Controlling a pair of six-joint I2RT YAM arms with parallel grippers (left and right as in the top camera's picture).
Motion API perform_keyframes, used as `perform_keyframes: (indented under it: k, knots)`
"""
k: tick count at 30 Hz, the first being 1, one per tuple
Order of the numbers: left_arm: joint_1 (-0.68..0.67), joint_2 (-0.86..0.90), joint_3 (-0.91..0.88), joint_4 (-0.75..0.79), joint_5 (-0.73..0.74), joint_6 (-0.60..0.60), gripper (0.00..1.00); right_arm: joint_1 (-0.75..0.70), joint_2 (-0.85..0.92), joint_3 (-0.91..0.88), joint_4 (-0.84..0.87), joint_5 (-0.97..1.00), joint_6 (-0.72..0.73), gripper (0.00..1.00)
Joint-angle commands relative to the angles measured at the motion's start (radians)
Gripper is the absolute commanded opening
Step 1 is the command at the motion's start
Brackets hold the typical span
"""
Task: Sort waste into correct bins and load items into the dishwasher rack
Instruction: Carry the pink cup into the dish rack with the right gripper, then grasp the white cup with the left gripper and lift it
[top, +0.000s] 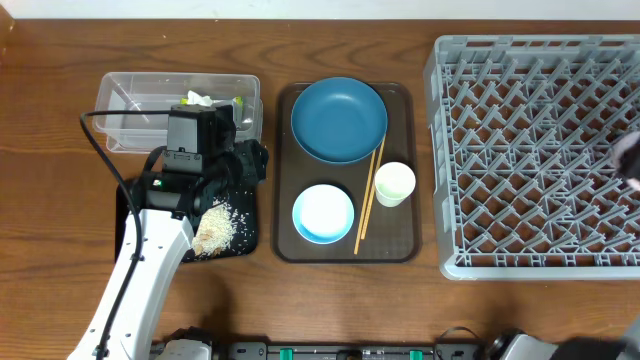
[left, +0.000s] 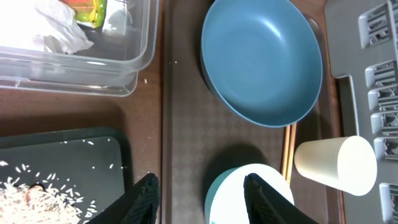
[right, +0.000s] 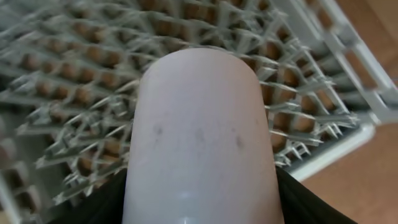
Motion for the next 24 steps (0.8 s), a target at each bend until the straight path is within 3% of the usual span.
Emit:
perform_keyframes:
  k: [1, 12, 15, 18, 21, 24]
  knots:
    - [0.004, -0.005, 0.006, -0.002, -0.017, 0.017, 0.47, -0.060, 0.092, 0.078, -0.023, 0.045, 0.048, 0.01]
    - [0.004, -0.004, 0.006, -0.002, -0.017, 0.017, 0.48, -0.199, 0.304, 0.089, -0.019, 0.098, 0.118, 0.01]
    - [0.004, -0.004, 0.006, -0.003, -0.017, 0.017, 0.48, -0.219, 0.349, 0.089, -0.011, 0.078, 0.130, 0.07]
    - [0.004, -0.004, 0.006, -0.002, -0.017, 0.017, 0.48, -0.227, 0.386, 0.089, -0.002, 0.024, 0.130, 0.26]
    - [0.004, -0.004, 0.006, -0.002, -0.017, 0.017, 0.53, -0.227, 0.405, 0.089, 0.014, -0.037, 0.129, 0.64]
    - [0.003, -0.005, 0.006, -0.003, -0.016, 0.017, 0.55, -0.227, 0.404, 0.091, 0.027, -0.068, 0.129, 0.89]
